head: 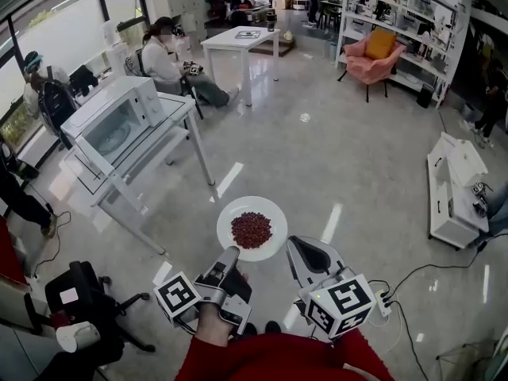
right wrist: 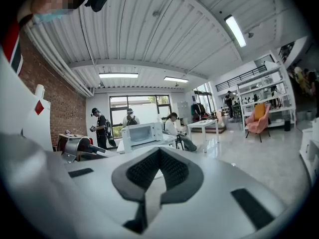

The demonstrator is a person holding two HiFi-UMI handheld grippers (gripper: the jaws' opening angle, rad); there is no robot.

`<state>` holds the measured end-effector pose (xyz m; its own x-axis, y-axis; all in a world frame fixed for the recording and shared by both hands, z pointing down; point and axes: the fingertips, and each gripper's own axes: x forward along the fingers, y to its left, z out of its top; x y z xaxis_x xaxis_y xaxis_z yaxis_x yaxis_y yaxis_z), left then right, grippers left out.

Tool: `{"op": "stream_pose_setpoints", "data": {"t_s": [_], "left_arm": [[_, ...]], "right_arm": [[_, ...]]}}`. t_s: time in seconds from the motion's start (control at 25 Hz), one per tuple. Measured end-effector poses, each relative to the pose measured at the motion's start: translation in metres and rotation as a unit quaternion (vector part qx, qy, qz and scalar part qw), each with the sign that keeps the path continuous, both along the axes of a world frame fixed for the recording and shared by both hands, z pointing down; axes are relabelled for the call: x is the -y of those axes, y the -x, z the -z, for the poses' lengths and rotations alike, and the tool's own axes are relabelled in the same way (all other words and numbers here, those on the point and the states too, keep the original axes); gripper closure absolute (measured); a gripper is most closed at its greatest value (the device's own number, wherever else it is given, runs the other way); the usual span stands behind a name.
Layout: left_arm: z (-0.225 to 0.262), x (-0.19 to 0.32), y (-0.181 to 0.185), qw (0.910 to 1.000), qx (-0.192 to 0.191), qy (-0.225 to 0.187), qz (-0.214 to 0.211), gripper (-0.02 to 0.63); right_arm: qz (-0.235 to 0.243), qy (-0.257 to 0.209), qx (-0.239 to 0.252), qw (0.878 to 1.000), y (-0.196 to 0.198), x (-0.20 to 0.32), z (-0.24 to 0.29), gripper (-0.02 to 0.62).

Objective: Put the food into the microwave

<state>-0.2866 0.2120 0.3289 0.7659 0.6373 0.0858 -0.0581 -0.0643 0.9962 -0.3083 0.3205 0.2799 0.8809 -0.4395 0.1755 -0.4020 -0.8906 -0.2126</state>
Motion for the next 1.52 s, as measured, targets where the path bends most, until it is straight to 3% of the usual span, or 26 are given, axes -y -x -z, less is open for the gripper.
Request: {"op": "stream_pose_setpoints", "data": {"t_s": [0.64,0.84,1.0,1.16,1.52], "left_arm": [[-0.002,-0.012,-0.031,0.9987,-0.013,-0.049,0.011,0.583],[0.007,-0.011,-0.041,0.9991,-0.019,-0.029,0.023,0.583],[-0.001,-0.002,-0.052,0.9985,-0.009,-0.046,0.029,0.583],[0.0,-0.003,-0.069,0.999,-0.013,-0.025,0.034,0.583],[-0.024,0.011,-0.132,0.9986,0.008,-0.034,0.04,0.583]], "right_arm": [[0.0,0.005,0.003,1.0,-0.022,-0.025,-0.001,0.581],[0.002,0.001,0.012,1.0,-0.03,-0.025,-0.003,0.581],[0.005,0.002,0.015,1.0,-0.042,-0.022,-0.005,0.581],[0.005,0.004,0.024,1.0,-0.058,-0.02,-0.011,0.581],[0.01,0.01,0.047,0.999,-0.12,-0.011,-0.033,0.581]]}}
